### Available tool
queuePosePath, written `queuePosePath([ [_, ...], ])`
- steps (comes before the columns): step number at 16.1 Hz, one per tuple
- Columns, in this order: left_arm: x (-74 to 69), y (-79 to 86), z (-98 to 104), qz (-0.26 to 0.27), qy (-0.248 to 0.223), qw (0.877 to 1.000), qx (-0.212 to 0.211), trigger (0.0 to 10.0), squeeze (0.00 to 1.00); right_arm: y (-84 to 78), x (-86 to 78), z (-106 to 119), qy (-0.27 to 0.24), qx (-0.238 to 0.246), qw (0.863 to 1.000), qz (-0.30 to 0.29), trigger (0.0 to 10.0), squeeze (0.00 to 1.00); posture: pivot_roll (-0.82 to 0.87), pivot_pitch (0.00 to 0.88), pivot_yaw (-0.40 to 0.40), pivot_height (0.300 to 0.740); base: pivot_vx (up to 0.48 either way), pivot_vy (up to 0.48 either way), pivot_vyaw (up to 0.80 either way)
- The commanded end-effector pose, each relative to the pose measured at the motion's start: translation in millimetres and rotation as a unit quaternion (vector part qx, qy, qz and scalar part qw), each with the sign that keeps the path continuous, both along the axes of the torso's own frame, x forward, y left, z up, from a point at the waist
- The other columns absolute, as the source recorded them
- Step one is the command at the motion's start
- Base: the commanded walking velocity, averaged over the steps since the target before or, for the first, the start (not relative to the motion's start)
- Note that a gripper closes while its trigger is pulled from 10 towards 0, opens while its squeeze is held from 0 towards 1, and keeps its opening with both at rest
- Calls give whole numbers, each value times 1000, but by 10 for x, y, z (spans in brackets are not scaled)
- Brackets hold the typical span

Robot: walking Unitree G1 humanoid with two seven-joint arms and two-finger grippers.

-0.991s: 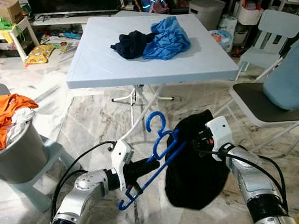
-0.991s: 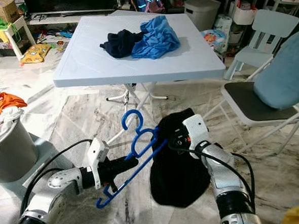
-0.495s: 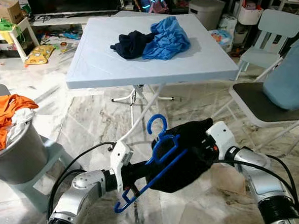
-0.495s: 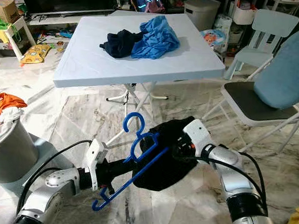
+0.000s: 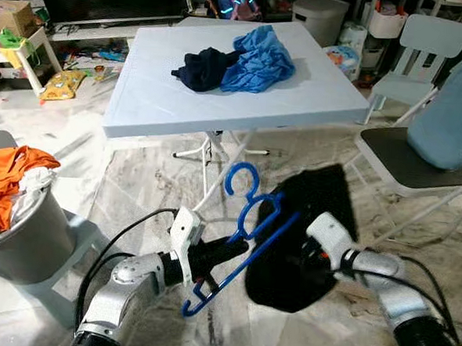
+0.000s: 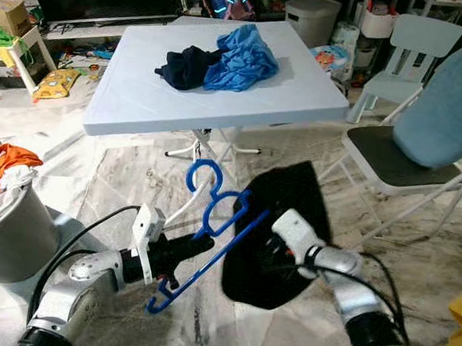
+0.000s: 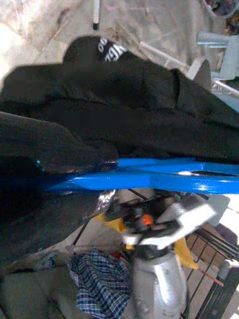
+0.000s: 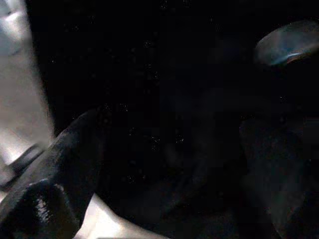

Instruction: Hang hanger

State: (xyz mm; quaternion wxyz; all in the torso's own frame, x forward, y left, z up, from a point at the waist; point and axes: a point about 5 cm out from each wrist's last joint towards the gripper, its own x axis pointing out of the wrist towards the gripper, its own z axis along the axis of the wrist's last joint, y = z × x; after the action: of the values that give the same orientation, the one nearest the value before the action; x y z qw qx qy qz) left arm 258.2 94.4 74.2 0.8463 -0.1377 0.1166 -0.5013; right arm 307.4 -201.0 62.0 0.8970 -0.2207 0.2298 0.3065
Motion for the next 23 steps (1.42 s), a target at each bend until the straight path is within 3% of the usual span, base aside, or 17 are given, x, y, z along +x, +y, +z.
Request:
queuePosePath([
  [1,47,33,92,2,-28,1000,-5,0,0,-8,143,200,-50,25,998,-25,10000,0,-171,0,67,740,0,0,0],
  [5,53,-5,104,2,-31,999,-6,0,0,-36,214,252,-69,3,997,-47,10000,0,-165,0,65,740,0,0,0],
  [7,59,3,107,4,-32,999,-6,0,0,-6,209,277,-65,13,997,-35,10000,0,-167,0,68,740,0,0,0],
  [9,66,12,109,4,-34,999,-4,0,0,-43,171,253,-53,-16,998,-5,10000,0,-171,0,70,740,0,0,0],
  [11,69,5,118,2,-35,999,-6,0,0,-69,188,235,-52,-18,998,-20,10000,0,-174,0,71,740,0,0,0],
  [13,73,-21,134,-1,-36,999,-12,0,0,5,217,186,-55,-9,998,-36,10000,0,-172,0,70,740,0,0,0],
  [14,70,-38,158,-4,-36,999,-18,0,0,71,244,163,-64,-3,997,-52,0,0,-168,0,71,740,0,0,0],
  [18,55,-35,168,-8,-35,999,-21,0,0,56,359,219,-105,6,987,-124,0,0,-163,0,69,740,0,0,0],
  [23,73,-2,157,-4,-37,999,-16,0,0,-290,428,359,-143,0,967,-210,0,0,-172,0,69,740,0,0,0],
])
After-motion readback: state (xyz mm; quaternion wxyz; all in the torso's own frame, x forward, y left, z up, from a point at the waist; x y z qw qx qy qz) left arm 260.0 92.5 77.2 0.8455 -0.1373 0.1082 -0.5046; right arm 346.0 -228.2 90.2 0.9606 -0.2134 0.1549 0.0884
